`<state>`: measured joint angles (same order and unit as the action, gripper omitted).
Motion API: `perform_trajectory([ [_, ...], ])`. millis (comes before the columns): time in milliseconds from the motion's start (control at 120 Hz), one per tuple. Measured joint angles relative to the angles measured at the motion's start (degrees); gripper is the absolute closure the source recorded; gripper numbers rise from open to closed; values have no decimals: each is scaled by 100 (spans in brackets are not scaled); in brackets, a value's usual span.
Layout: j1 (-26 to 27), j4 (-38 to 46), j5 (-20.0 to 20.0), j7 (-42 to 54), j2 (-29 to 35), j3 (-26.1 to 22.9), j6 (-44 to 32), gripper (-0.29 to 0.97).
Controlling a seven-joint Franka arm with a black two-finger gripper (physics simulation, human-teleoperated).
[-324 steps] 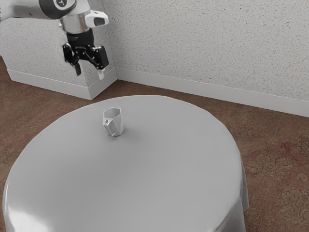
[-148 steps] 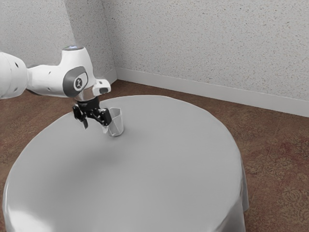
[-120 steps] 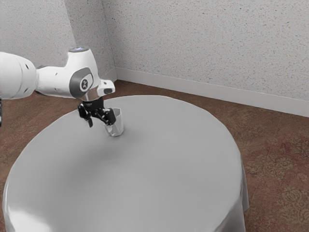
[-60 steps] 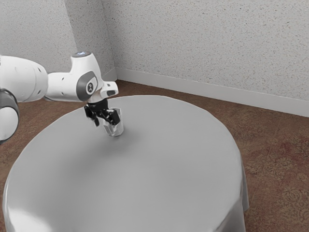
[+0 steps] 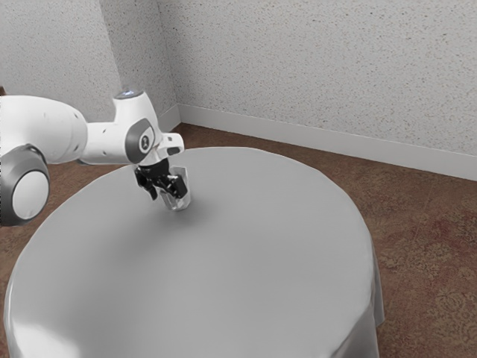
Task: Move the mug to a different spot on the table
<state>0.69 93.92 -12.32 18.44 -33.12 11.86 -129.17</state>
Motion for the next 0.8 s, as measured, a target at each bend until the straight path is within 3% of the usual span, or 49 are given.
perform_trajectory([
  [358,-2,-174,-57,145,-199,0,-97,3],
  [800,-2,-177,-64,240,-210,35,-128,49],
])
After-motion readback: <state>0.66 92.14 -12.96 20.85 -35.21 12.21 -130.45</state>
